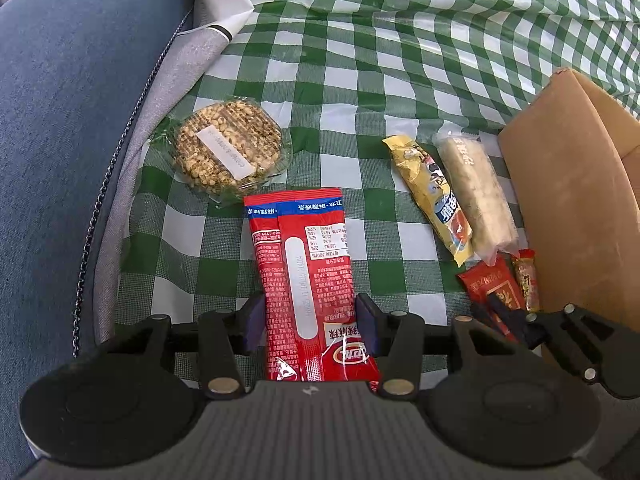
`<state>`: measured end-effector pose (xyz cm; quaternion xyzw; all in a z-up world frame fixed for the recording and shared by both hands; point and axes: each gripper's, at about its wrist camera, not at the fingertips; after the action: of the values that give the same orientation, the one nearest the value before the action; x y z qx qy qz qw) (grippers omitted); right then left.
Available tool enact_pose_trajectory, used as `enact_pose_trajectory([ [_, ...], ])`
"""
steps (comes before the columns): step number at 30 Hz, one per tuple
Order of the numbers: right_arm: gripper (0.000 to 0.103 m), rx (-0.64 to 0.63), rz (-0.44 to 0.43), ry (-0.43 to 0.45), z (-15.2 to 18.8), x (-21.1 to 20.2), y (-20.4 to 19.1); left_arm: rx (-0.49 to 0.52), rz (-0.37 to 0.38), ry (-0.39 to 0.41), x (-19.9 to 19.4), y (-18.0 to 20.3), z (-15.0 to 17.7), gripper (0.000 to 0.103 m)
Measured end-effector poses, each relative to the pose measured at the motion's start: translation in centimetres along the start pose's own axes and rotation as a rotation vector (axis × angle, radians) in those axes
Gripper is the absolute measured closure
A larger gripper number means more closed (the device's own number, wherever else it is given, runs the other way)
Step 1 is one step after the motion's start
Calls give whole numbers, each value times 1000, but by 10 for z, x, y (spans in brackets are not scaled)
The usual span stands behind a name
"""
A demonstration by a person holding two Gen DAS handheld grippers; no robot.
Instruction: Organize snacks
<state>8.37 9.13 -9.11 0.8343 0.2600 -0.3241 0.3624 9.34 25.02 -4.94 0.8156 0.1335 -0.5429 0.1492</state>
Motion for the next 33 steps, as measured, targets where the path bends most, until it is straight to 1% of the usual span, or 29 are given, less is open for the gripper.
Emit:
enact_pose_trajectory([
  [1,100,2,-4,5,0,-1,0,-1,0,0,0,0,0,50],
  [2,103,2,-7,10,0,-1,0,-2,0,1,0,0,0,50],
  [7,103,10,-45,46,-2,-7,1,-4,-2,1,0,0,0,50],
  [9,103,10,-43,57,-2,-10,0,-1,-2,-1,0,0,0,50],
  [10,103,12,-29,59,-3,-11,0,1,-2,-1,0,0,1,50],
  [11,96,13,-2,53,-4,-11,0,3,-2,-2,0,0,1,50],
  [12,87,14,17,41,-4,-9,0,5,-3,-3,0,0,1,50],
  [13,59,15,29,21,-3,-6,0,5,-3,-4,0,0,1,50],
  [14,49,20,31,6,-2,-3,1,5,-4,-4,0,0,1,50],
  [16,51,21,18,-4,-2,-1,1,5,-7,-3,1,0,1,50],
  [17,51,15,25,-2,-2,-1,0,5,-8,-3,1,0,1,50],
  [18,54,10,34,-6,-1,0,-1,7,-8,-3,1,0,1,50],
  [19,65,11,35,-14,-1,2,-1,9,-7,-4,1,1,1,50],
  [20,82,23,28,-26,0,3,0,11,-7,-4,1,1,1,50],
  [21,90,39,15,-35,0,5,2,13,-7,-4,1,2,1,50],
  [22,100,55,-2,-34,0,4,5,13,-7,-3,1,1,1,50],
  [23,102,66,-19,-24,-1,3,7,12,-8,-3,1,1,1,50],
  [27,103,74,-31,-12,-1,0,8,9,-9,-2,0,0,0,50],
  [29,103,79,-44,10,-2,-5,8,12,-8,-2,0,0,0,50],
  [33,103,64,-120,65,-6,-19,5,3,-5,-3,0,-2,1,50],
])
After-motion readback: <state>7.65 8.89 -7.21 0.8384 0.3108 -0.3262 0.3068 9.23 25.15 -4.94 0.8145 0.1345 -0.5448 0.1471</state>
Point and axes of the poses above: each gripper's, at about its wrist camera, not at the fingertips, and x roughly the way its jaws point, y to its right, z to its underside, and after that the axes turned 3 degrees about z, right-handed
